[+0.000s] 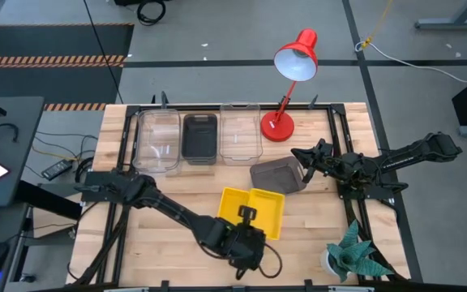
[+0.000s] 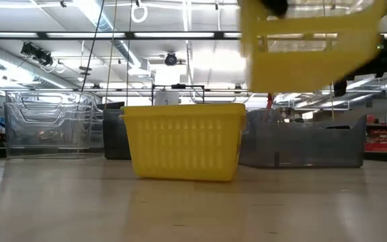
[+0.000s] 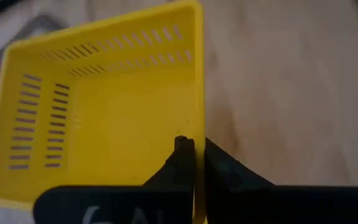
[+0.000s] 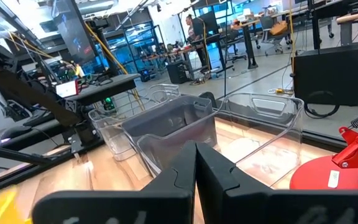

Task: Stack baskets by color
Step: Stack the right yellow bin on top of the left yellow bin

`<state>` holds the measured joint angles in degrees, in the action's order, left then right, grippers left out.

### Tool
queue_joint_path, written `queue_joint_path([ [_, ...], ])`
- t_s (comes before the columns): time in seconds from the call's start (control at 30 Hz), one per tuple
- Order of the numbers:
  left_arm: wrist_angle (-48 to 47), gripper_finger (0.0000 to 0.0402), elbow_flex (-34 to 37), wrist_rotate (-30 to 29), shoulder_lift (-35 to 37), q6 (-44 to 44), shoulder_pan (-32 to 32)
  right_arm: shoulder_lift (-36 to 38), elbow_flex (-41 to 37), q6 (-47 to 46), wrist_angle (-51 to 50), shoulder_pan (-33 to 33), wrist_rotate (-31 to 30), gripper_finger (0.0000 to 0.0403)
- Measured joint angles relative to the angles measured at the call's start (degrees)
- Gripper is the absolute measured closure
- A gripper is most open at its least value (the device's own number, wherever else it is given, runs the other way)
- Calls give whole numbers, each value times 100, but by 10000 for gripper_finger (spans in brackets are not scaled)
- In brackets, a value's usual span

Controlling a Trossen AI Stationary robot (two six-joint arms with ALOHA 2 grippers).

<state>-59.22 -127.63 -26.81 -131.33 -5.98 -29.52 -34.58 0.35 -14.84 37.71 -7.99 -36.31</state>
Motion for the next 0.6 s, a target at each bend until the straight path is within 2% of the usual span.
queue_joint_path([
  [0.1,-775,391,-66,-398,3,-423,-117,-1,-1,-1,-1,0,-1,389],
  [0.23,-1354,391,227,-723,2,-827,-239,-2,0,-1,1,0,1,389],
  [0.6,-2007,391,431,-663,-4,-1015,-291,-1,-1,-1,1,0,1,389],
])
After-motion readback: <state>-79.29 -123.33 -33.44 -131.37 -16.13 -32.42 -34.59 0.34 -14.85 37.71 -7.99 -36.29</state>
